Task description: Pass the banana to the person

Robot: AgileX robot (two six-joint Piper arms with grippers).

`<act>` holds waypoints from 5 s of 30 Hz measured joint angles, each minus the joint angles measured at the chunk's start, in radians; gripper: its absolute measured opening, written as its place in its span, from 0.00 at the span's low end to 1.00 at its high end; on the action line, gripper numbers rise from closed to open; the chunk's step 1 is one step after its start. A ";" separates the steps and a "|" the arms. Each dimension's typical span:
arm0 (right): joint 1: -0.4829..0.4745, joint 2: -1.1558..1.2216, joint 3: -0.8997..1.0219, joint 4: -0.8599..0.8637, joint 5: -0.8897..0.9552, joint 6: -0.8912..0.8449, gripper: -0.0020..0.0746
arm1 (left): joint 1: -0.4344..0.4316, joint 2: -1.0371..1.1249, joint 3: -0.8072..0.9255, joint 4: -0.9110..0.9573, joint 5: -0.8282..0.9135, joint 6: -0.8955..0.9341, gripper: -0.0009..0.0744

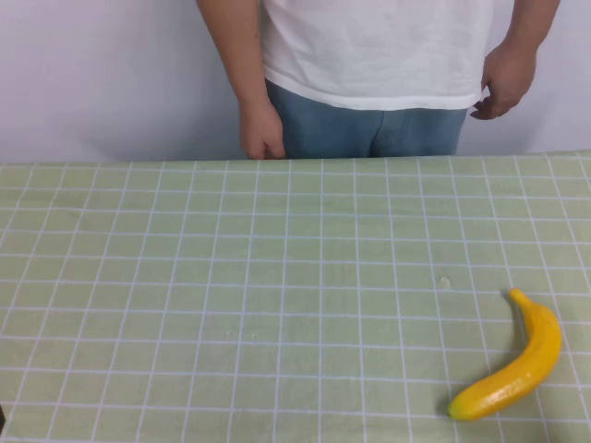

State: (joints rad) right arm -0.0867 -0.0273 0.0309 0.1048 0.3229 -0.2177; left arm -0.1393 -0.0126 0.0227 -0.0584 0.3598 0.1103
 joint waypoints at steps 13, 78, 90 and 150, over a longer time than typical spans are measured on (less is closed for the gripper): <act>0.000 0.000 0.000 -0.068 0.000 0.000 0.02 | 0.000 0.000 0.000 0.000 0.000 0.000 0.01; 0.000 0.705 -0.543 0.626 0.365 -0.154 0.04 | 0.000 0.000 0.000 0.000 0.000 0.000 0.01; 0.068 1.194 -0.682 0.499 0.524 0.016 0.60 | 0.000 0.000 0.000 0.000 0.000 0.000 0.01; 0.189 1.306 -1.015 0.176 0.267 -0.031 0.03 | 0.000 0.000 0.000 0.000 0.000 0.000 0.01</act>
State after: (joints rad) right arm 0.1019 1.2784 -0.9842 0.2804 0.5897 -0.2487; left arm -0.1393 -0.0126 0.0227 -0.0584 0.3598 0.1103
